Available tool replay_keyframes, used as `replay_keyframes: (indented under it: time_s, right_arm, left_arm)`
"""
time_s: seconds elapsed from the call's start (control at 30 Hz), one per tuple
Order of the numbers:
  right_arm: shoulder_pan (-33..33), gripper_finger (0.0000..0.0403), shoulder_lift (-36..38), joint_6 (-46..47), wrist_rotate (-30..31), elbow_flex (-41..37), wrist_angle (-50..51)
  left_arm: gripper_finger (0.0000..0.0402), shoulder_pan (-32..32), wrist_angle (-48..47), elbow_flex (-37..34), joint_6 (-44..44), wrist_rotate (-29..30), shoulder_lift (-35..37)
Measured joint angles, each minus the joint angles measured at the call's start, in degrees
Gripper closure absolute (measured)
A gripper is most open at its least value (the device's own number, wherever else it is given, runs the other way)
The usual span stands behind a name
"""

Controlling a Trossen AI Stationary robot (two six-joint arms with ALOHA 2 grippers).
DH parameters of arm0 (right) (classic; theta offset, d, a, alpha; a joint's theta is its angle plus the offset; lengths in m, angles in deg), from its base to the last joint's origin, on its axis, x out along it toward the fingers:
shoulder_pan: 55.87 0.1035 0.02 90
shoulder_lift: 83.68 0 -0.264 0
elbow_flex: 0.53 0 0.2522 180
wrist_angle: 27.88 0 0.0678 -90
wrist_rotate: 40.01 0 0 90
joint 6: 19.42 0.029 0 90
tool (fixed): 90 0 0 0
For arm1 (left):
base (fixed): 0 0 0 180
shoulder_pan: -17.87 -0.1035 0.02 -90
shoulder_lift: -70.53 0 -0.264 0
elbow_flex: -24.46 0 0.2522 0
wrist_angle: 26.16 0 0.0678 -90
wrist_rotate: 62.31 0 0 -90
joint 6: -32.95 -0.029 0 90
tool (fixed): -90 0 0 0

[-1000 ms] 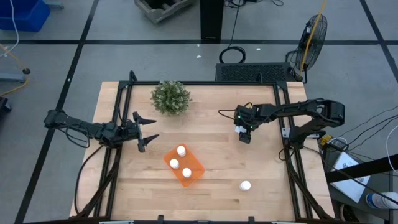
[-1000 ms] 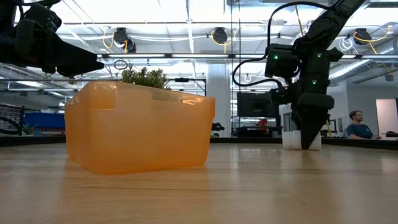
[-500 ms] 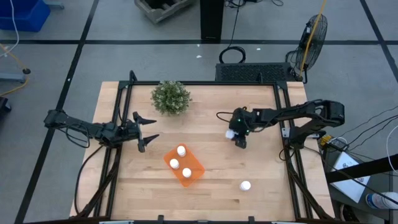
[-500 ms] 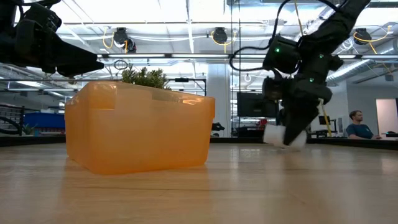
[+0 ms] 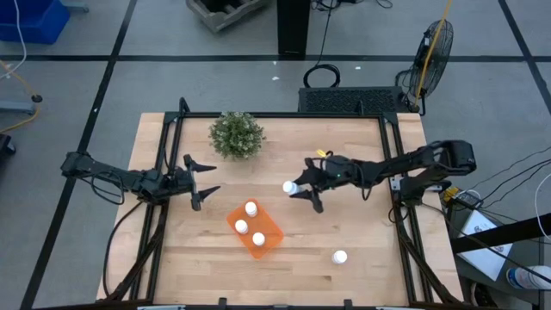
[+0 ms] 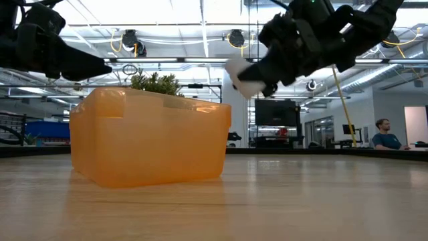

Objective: Pick and place pill bottles into a basket
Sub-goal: Put the white medicine bottle into the orange bin

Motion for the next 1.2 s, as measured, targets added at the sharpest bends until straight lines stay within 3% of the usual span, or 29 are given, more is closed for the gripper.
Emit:
replay_keyframes:
  time_s: [0.2,0.4,0.57,0.7,1.0,1.2]
  right_arm:
    - [-0.1,0.026,-5.6,-0.6,0.1,0.0,-13.1]
    - [-1.2,0.026,-14.3,1.5,0.0,1.5,-26.9]
    - [-1.2,0.026,-20.5,1.6,-1.0,7.9,-27.9]
    - [-1.2,0.026,-24.0,1.5,-3.2,12.9,-27.9]
    - [-1.2,0.026,-25.2,0.8,-4.7,17.4,-27.3]
    - [-0.9,0.026,-25.2,-0.1,-4.7,18.9,-26.7]
  left_arm:
    - [0.008,0.0,0.4,0.0,-4.7,-0.1,0.0]
    - [0.0087,0.0,2.4,0.0,-2.5,-0.1,0.0]
    - [0.0081,0.0,9.4,0.0,2.9,0.2,0.0]
    - [0.008,0.0,9.8,0.0,3.3,1.1,0.0]
    - [0.0088,-2.0,10.9,0.0,10.4,4.5,-4.3]
    - [0.009,-5.9,22.1,0.0,13.5,-3.7,-13.5]
